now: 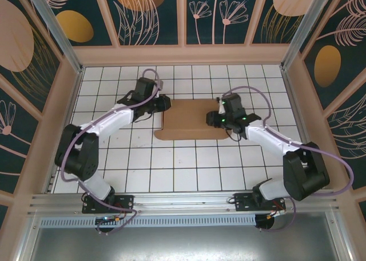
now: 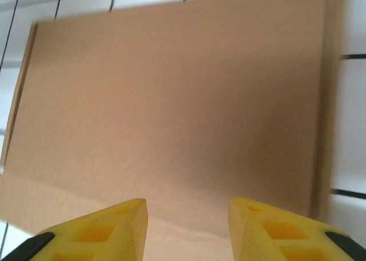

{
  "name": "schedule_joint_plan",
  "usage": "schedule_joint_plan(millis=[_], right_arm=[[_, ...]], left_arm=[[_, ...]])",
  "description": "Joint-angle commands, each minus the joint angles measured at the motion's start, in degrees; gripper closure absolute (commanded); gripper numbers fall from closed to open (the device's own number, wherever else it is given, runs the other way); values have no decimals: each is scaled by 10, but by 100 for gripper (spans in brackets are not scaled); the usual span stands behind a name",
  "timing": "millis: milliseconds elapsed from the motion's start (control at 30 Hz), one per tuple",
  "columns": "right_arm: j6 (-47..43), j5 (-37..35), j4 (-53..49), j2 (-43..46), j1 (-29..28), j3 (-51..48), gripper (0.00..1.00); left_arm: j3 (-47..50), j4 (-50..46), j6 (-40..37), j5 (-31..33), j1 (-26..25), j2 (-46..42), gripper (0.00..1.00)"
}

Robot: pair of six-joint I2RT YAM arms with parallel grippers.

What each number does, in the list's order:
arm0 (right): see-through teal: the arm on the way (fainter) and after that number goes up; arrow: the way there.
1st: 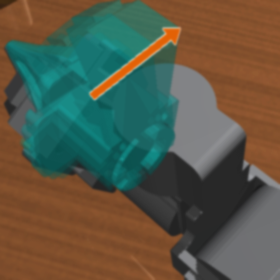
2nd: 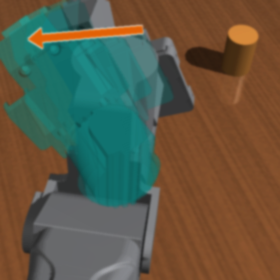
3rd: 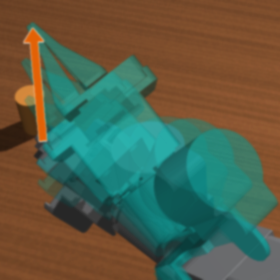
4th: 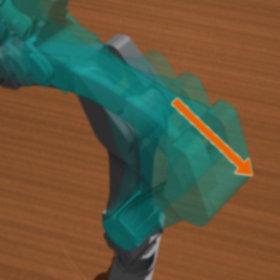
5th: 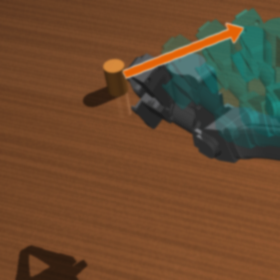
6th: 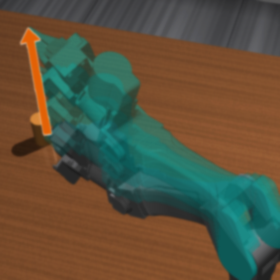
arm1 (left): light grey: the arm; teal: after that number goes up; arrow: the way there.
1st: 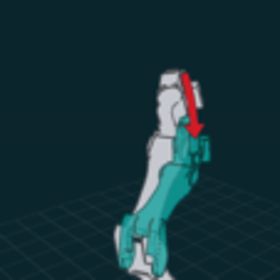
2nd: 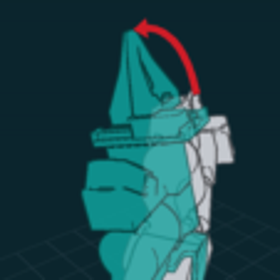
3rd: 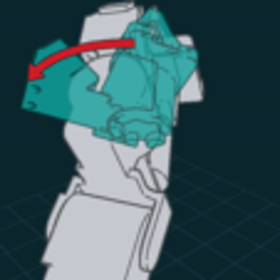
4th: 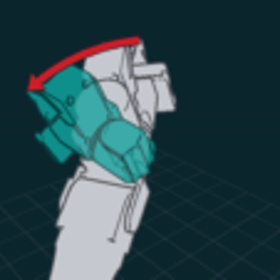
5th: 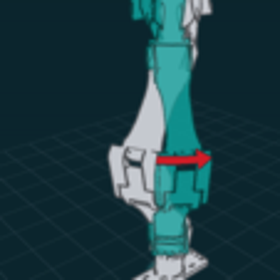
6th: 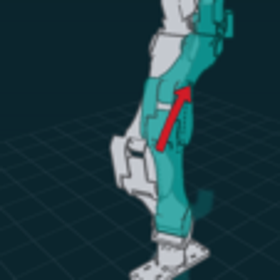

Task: Fold the paper box

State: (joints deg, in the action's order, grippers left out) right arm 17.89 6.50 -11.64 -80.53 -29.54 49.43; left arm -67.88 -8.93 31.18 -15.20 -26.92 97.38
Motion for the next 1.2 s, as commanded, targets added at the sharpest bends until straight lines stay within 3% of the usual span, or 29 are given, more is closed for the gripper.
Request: schedule_joint_plan(millis=[0,133,200,233,300,367,500,667,967,1167], right_arm=[[-68,-94,-48,-23,-82,38,54],[-179,-209,-20,-39,-137,52,43],[-291,-205,51,-25,-147,25,23],[-352,-198,94,-16,-154,2,21],[-498,-112,170,10,-154,-49,21],[-591,-13,183,21,-141,-64,22],[-712,20,211,3,-118,-76,23],[-773,33,232,-29,-99,-71,24],[-786,84,183,-83,-88,-41,26],[-800,-24,274,-140,-90,-59,30]], left_arm=[[-69,-44,-23,-20,-25,63,85],[-152,-73,-27,-52,-29,144,89],[-196,-110,-47,-61,-35,185,92],[-202,-117,-54,-61,-38,195,93],[-197,-111,-56,-60,-39,205,94],[-193,-106,-59,-61,-39,213,94],[-186,-97,-58,-72,-39,238,94],[-176,-87,-60,-80,-39,252,98],[-172,-83,-63,-83,-39,252,100],[-161,-76,-60,-99,-39,252,100]])
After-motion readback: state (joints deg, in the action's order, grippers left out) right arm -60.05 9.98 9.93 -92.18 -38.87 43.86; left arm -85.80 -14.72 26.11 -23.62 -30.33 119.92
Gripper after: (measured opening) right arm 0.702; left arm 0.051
